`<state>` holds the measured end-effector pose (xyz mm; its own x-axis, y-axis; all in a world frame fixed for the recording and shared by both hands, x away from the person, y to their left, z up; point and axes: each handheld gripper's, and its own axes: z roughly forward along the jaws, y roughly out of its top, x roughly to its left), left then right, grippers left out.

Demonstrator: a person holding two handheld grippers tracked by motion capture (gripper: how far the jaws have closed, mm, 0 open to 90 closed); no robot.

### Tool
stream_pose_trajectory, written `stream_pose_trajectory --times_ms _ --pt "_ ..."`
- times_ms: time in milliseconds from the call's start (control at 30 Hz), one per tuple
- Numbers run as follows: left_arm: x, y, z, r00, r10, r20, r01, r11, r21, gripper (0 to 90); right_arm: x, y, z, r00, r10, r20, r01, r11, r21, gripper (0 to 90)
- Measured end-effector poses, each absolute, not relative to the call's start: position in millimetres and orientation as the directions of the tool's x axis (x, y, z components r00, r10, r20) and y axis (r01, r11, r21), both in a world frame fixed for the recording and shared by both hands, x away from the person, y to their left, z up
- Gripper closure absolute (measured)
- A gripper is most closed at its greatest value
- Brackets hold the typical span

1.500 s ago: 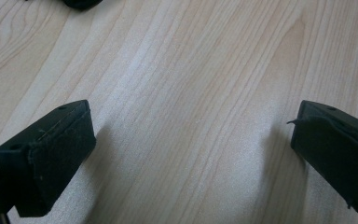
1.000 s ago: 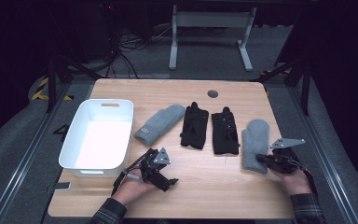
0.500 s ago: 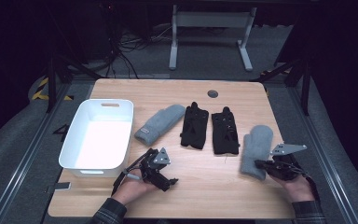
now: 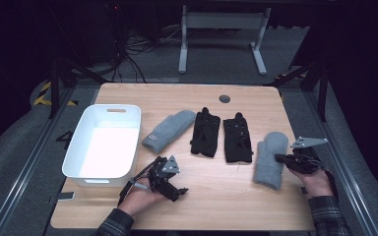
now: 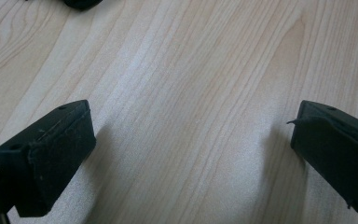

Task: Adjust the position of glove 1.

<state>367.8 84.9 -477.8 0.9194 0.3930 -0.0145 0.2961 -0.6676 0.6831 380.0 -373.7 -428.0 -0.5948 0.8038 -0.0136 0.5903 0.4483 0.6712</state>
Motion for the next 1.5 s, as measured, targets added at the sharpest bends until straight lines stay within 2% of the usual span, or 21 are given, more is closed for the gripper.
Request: stream_pose_trajectory --times_ms 467,1000,1500 --pt "368 85 -478 0.919 0.394 -0.014 0.297 -0.667 0.683 0.1 357 -358 -434 -0.649 0.761 0.009 0.591 0.496 0.636 90.0" --pt "368 85 -478 0.919 0.394 -0.014 0.297 -0.667 0.683 0.1 331 -307 -432 -0.790 0.612 0.022 0.492 0.612 0.620 90.0" --pt "368 85 -478 0.919 0.395 -0.014 0.297 -0.667 0.683 0.1 330 -270 -435 -0.862 0.503 0.067 0.424 0.643 0.638 90.0"
